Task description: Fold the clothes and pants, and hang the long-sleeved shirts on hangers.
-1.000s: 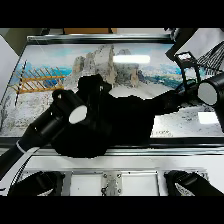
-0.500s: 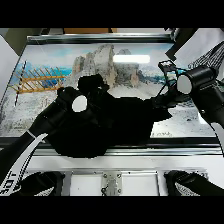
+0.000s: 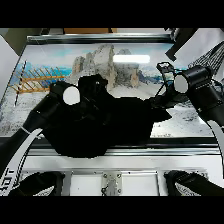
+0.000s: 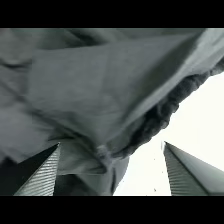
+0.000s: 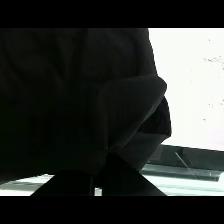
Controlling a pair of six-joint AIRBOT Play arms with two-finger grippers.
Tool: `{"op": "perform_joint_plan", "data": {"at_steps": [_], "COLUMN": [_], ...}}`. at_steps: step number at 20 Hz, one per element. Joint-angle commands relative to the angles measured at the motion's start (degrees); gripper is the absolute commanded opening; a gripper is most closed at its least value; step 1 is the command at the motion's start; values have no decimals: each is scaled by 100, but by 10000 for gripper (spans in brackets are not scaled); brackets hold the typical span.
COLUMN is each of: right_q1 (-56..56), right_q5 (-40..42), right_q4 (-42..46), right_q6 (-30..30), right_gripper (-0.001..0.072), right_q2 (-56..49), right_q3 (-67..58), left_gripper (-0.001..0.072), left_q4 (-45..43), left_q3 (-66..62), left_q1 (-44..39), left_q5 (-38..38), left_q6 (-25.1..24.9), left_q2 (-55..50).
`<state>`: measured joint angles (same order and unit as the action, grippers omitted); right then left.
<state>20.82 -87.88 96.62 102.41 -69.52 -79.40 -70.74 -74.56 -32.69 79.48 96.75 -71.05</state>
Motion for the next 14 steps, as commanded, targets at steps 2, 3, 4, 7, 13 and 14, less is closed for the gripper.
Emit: {"op": "perform_joint_plan", "data": {"at_steps": [2, 3, 4, 7, 13, 14], "right_q1": [-4, -2, -2, -2, -2, -2], "right_q5": [-2, -2, -2, -2, -2, 0], "right_q4": [-4, -4, -4, -4, -4, -4], "right_q6": [-2, -2, -2, -2, -2, -2], "right_gripper": [15, 15, 15, 15, 15, 15], "right_q2": [-4, -4, -4, -4, -4, -4], "right_q3": [-7, -7, -7, -7, -7, -7], "left_gripper": [710, 710, 709, 709, 709, 709], "left_q4": [20, 17, -28, -57, -1904, -2087], "left_q3": [-7, -7, -7, -39, -1244, -1429], "left_q1": [1110, 1473, 1891, 3167, 5093, 5298], "left_q5": [-153, -238, -341, -599, -828, -1012], "left_q6": [-210, -251, -271, -741, -791, -789], "left_q2": [514, 621, 719, 778, -437, -702]}}
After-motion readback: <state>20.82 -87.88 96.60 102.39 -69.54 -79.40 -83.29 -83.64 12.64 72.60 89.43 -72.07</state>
